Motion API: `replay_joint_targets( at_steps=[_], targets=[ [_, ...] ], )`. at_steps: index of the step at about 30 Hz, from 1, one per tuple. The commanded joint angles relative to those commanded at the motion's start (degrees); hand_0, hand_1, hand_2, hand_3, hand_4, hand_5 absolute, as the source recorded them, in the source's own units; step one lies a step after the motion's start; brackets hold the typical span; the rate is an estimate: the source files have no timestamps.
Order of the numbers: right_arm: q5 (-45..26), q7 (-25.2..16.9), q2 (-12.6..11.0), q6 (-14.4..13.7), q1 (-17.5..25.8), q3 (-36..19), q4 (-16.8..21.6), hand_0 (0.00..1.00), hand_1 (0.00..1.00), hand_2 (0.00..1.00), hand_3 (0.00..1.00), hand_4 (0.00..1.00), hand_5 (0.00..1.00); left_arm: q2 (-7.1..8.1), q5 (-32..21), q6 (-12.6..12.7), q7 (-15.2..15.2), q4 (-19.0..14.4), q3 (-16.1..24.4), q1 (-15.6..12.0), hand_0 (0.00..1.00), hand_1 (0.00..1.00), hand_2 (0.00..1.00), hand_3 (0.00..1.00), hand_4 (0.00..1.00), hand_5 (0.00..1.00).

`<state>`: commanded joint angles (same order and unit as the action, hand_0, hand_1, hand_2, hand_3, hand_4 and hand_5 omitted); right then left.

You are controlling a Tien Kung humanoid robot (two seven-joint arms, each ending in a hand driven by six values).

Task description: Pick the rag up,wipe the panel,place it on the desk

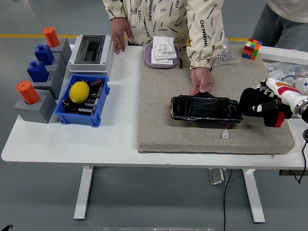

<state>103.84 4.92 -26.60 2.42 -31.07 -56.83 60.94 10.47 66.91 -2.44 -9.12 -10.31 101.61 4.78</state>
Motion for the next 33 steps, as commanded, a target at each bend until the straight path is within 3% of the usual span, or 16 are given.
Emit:
replay_joint_targets(
  at_steps=[21, 33],
  targets=[
    [-0.08, 0.14, 3.99, 0.15, -3.12, 3.35, 0.26, 0.287, 0.399, 0.458, 0.45, 0.898, 0.002, 0.36, 0.16, 0.0, -0.02, 0.0, -0.26, -0.49, 0.721, 0.716, 0.767, 0.62, 0.686, 0.571],
    [-0.03, 0.27, 8.05, 0.0, -5.32, 4.75, 0.44, 0.286, 0.4, 0.459, 0.451, 0.9, 0.002, 0.55, 0.25, -0.05, -0.02, 0.0, -0.59, -0.56, 0.722, 0.715, 0.767, 0.619, 0.686, 0.571]
  ],
)
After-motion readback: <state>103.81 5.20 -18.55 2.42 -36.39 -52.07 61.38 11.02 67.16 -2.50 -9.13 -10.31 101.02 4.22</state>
